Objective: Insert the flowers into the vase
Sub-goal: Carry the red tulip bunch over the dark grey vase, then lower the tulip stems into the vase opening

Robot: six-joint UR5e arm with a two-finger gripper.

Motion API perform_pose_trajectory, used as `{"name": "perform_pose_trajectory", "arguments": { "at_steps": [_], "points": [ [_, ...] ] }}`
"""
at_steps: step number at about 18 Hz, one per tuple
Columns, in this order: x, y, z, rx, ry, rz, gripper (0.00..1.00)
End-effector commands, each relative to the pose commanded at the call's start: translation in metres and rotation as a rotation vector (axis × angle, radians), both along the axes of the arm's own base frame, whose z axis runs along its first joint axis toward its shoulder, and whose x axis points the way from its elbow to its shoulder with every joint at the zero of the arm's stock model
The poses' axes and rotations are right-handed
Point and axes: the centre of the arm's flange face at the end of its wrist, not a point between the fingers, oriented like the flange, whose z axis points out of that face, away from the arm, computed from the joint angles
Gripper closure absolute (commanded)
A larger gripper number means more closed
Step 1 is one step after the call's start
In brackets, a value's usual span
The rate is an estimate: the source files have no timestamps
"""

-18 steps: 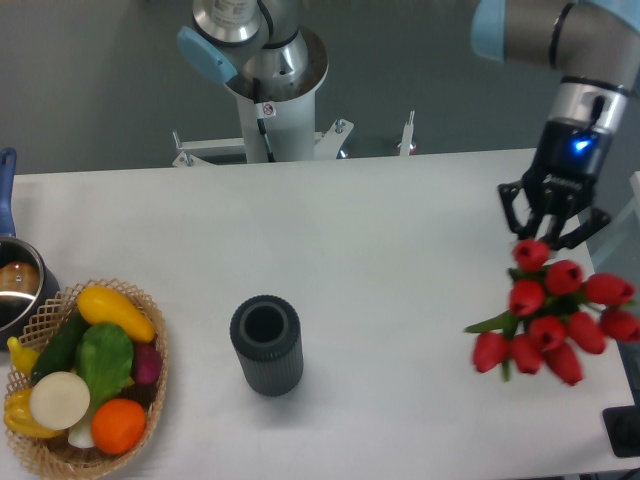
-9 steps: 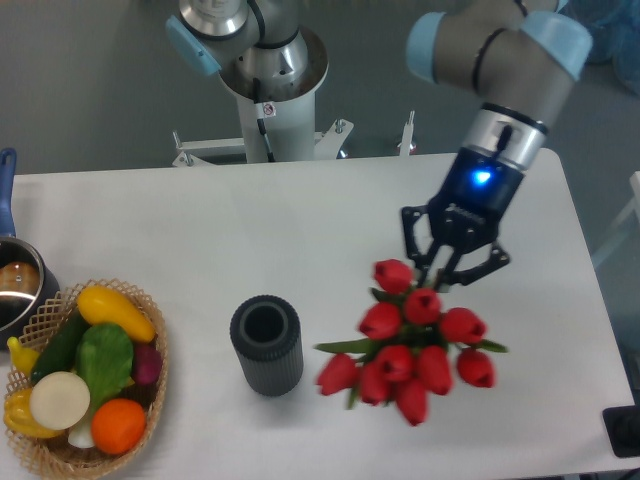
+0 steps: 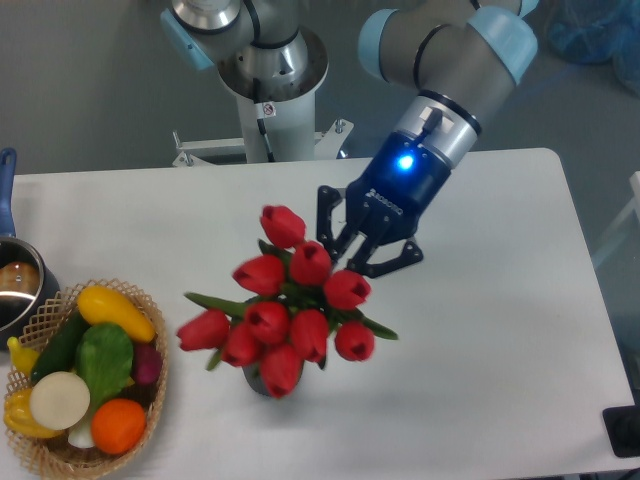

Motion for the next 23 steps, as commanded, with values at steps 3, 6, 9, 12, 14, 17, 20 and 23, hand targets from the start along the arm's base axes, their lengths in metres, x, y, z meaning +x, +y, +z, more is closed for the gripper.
{"name": "perform_pose_trajectory", "arguments": {
  "at_steps": [3,6,9,12,14,17,20,23],
  "points": [
    [0.004,0.001,0.003,0.029,-0.010,-0.017,0.79],
    [0.008,0.001,0.009,0.081,-0.032,-0.043,0.79],
    [0.011,0.005,0.002,0.082,-0.028,-0.055,0.79],
    [0.021,0.006,-0.018,0.088,-0.013,-0.077,0.79],
    [0.030,0.006,-0.030,0.110,-0.011,-0.101,0.79],
    [0.033,0.004,-0.032,0.172,-0.051,-0.120,0.79],
    [0.031,0.003,-0.033,0.180,-0.053,-0.119,0.79],
    [0.030,0.002,-0.039,0.186,-0.043,-0.121,0.79]
  ]
}}
